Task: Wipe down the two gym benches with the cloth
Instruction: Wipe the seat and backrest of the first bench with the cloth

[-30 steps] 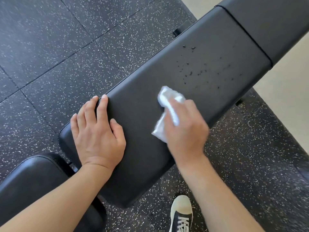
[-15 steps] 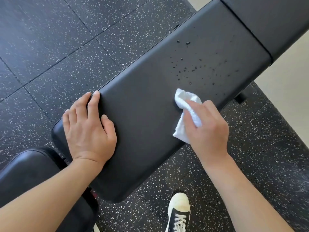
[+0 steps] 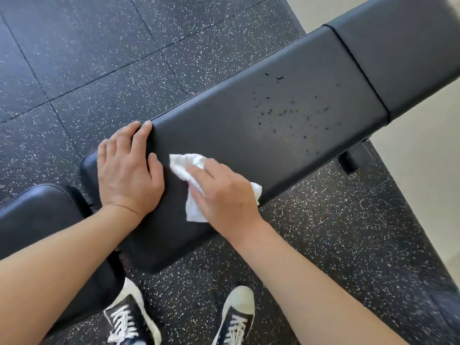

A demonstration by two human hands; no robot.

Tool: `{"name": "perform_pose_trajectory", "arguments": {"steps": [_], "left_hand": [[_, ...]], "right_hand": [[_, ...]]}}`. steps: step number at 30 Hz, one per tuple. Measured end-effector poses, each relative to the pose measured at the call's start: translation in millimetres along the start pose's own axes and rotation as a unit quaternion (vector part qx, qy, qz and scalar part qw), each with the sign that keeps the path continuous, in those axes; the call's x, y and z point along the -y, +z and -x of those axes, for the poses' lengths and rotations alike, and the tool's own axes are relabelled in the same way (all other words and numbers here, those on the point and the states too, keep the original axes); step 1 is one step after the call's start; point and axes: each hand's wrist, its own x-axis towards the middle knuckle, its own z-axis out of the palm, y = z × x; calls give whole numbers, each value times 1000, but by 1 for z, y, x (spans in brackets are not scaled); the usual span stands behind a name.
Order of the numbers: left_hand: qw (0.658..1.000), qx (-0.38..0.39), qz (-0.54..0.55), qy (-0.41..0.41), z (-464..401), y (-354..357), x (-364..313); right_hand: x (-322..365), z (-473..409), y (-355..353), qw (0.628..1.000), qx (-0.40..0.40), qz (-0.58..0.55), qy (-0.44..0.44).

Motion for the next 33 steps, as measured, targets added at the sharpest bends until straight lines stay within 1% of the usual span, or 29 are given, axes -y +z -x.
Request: {"name": "perform_pose_trajectory", "arguments": {"steps": [2,5,8,9,10,13,15,17,19,20,21,22,24,25,26,27,28,31,33], "left_hand": [[1000,3,-1,0,0,-2,0],[1000,8,3,-3,-1,-4,1],[1000,29,10,1,-1,-6,0],[999,39,9,0,-1,-7,0],[999,49,11,-5,-1,-9,1],[997,74,24,-9,-4,-14,3],[996,85,37,-7,-5,-17,4],[995,93,43,-4,-5,-20,5],[993,104,53,-2,-6,-22,6],[992,110,62,2,-6,-23,8],[991,116,70,11,-7,-24,11],[989,124,75,26,-7,-26,17],[987,132,80,48,-4,-32,32],[987,130,81,40,-1,-36,42],[988,127,84,13,4,-41,51],[988,126,92,-22,10,-45,59],[985,126,104,-54,17,-48,66],[975,131,143,-113,36,-52,74],[972,128,149,-131,43,-53,71]], "right_hand": [[-36,3,-16,999,-28,26,11],[-66,-3,-26,993,-63,42,92],[-47,-5,-15,976,-91,40,194],[-32,-3,-9,973,-93,31,210],[-14,0,-1,975,-87,22,201],[44,14,21,995,-25,3,100],[63,18,28,997,2,-16,75],[55,14,24,999,19,-11,25],[29,2,13,996,35,39,-72],[14,-7,7,992,32,69,-103],[0,-17,4,990,17,89,-108],[-9,-29,3,992,-1,94,-84],[-11,-58,9,997,-25,71,19],[-3,-71,18,996,-35,59,66],[12,-82,28,993,-39,52,95],[31,-88,39,993,-35,48,102],[52,-90,50,995,-25,39,87],[107,-70,67,999,29,1,-23],[112,-49,59,994,68,-26,-80]]}}
